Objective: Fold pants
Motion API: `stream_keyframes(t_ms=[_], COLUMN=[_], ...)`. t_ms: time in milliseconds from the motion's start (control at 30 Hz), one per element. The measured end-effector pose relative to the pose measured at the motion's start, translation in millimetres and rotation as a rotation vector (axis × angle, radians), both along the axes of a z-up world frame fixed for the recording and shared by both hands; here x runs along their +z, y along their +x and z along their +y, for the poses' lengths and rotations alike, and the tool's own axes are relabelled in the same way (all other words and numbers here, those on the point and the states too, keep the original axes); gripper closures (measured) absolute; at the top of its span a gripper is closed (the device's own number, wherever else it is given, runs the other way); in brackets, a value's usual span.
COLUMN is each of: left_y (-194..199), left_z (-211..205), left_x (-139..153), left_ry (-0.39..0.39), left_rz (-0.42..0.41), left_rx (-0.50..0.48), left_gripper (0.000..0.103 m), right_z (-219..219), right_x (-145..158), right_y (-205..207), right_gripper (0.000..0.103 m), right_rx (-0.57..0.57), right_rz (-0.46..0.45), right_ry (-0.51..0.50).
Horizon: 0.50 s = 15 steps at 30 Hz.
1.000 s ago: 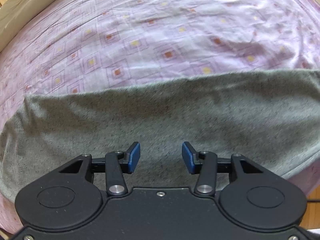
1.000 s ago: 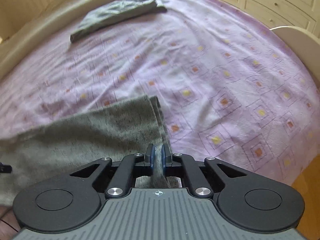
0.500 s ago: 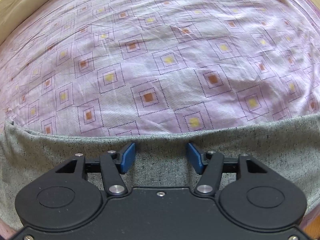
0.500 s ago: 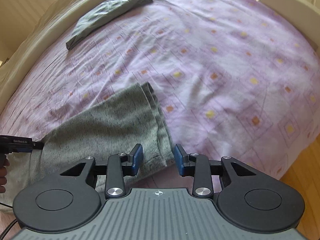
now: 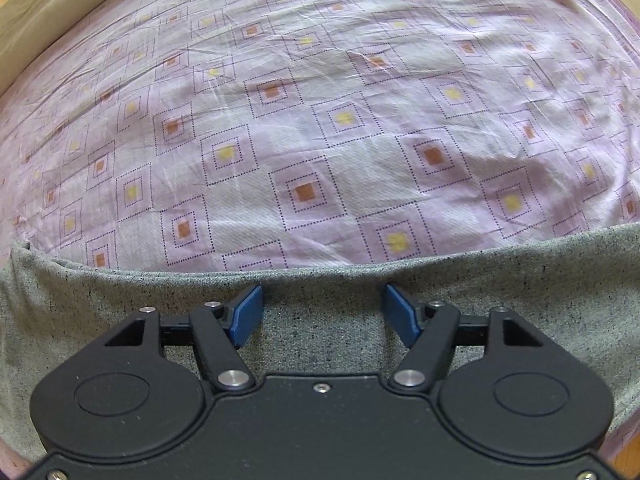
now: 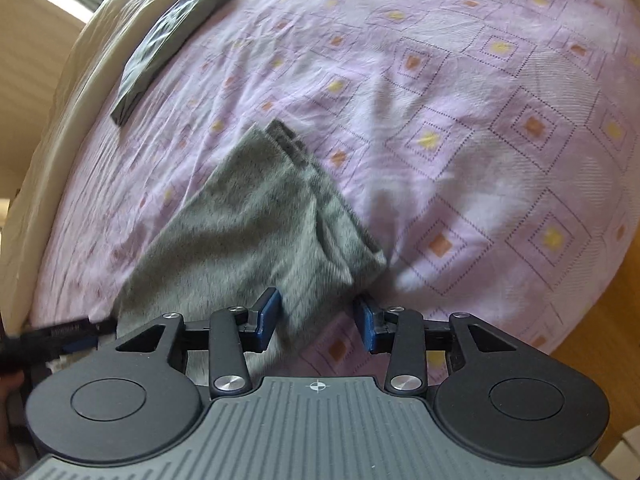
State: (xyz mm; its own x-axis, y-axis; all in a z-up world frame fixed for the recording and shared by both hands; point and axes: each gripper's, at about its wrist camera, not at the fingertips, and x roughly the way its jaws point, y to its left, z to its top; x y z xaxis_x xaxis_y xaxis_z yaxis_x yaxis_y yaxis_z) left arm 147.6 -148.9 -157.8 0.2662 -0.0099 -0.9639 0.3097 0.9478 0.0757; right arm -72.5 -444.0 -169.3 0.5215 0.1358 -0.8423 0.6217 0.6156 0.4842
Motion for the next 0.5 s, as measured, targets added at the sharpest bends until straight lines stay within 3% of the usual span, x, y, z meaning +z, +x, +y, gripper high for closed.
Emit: stream_keyframes(t_ms=[133,267,300,333,367,500], left_y=[1,0,0,1,0,-16], left_z=[2,2,2,3,5,24], left_x=[-1,-1,0,2,5,26], left_ry=[-0.007,-0.006,-0.008,-0.011,-0.013,-0.064], left_rz=[0.000,-0.008,-0.008,-0.005,0.002,-0.013], left_rx=[0.010,-0.002,-0.011,-0.018,-0.016,0.034], left_gripper=[0.029,0.028,0.029,0.030,0.034,0.040], right_z=[-4,-6,-5,-3,-2,11], right_x=[8,4,4,4,7,24], right_y=[9,27,30,33,36,37], right_gripper=[0.064,0.065,0.071,0.084,0.088,0.092], right_rx=[-0.006,0.053,0.079,0.109,0.131,0.172], right_rz=[-0.041,0.004,0.010,0.010,0.009,-0.015], right_ry=[-0.084,-0.107,-0.114,-0.119,-0.124,-0.190])
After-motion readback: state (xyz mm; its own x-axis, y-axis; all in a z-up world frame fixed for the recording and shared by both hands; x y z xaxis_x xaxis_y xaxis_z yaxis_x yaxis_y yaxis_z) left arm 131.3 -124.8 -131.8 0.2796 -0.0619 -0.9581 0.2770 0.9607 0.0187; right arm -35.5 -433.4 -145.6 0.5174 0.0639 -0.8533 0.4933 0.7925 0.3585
